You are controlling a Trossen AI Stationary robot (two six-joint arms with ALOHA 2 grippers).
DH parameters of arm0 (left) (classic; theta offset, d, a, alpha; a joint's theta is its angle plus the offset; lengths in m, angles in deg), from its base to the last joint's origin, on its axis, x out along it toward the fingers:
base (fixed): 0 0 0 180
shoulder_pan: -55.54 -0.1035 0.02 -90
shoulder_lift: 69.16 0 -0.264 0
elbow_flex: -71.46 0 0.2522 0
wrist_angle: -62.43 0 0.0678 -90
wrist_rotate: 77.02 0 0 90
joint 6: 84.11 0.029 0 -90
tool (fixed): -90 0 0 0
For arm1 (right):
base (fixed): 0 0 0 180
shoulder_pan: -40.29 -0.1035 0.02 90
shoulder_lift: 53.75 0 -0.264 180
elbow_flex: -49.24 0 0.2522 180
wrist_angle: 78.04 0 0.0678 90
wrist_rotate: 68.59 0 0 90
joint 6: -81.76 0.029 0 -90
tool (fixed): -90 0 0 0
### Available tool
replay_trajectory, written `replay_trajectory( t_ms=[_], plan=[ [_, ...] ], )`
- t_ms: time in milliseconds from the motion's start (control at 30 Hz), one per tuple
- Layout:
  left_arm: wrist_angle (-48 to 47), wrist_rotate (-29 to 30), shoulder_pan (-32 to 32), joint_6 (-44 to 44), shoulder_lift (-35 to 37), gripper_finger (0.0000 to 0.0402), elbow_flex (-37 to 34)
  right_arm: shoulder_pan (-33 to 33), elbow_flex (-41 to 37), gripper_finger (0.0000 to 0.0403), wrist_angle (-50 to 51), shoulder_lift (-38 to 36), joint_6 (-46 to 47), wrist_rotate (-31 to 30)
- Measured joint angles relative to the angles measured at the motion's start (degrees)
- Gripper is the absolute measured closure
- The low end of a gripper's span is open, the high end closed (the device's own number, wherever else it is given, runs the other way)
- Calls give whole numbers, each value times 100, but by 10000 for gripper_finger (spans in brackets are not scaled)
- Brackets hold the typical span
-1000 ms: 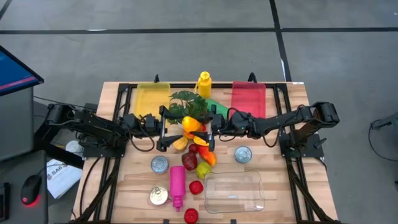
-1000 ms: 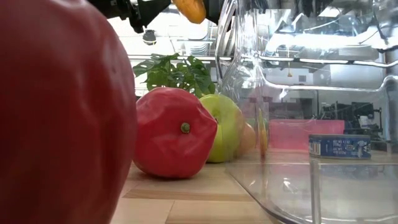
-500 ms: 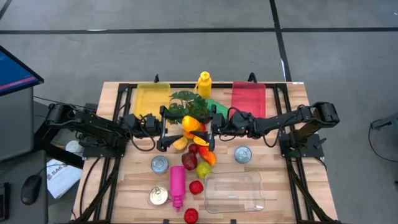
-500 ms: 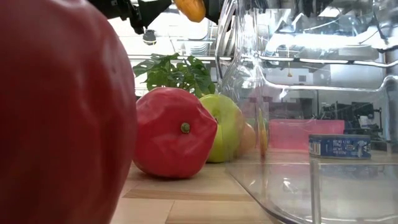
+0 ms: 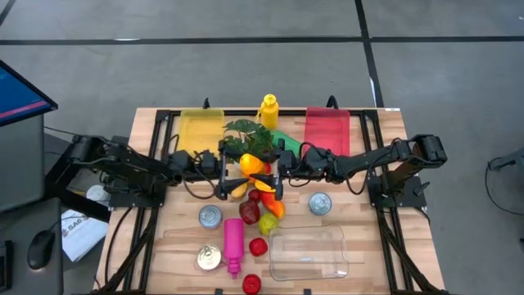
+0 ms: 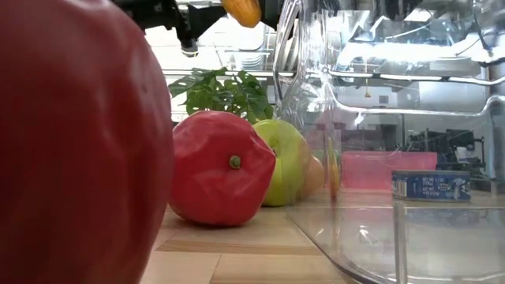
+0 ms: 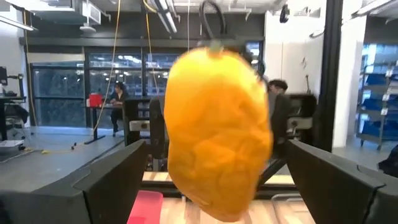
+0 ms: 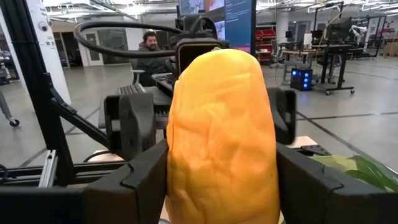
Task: Pick & Place Food Item
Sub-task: Put the yellow mango into the yellow bin
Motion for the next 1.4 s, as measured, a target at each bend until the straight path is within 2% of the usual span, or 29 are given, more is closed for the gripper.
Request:
replay_trajectory(
  t_ms=[200, 600, 1233, 1400],
  plan=[
    [23, -2, -16, 333, -240, 33, 399, 7, 0, 168, 130, 0, 0, -14],
    [-35, -2, -25, 208, -242, 39, 416, 52, 0, 168, 282, 0, -2, -15],
    [-28, 4, -27, 203, -242, 185, 416, 46, 0, 168, 311, 0, -4, -6],
    [-30, 4, -27, 205, -242, 194, 416, 46, 0, 168, 306, 0, -7, -7]
  ],
)
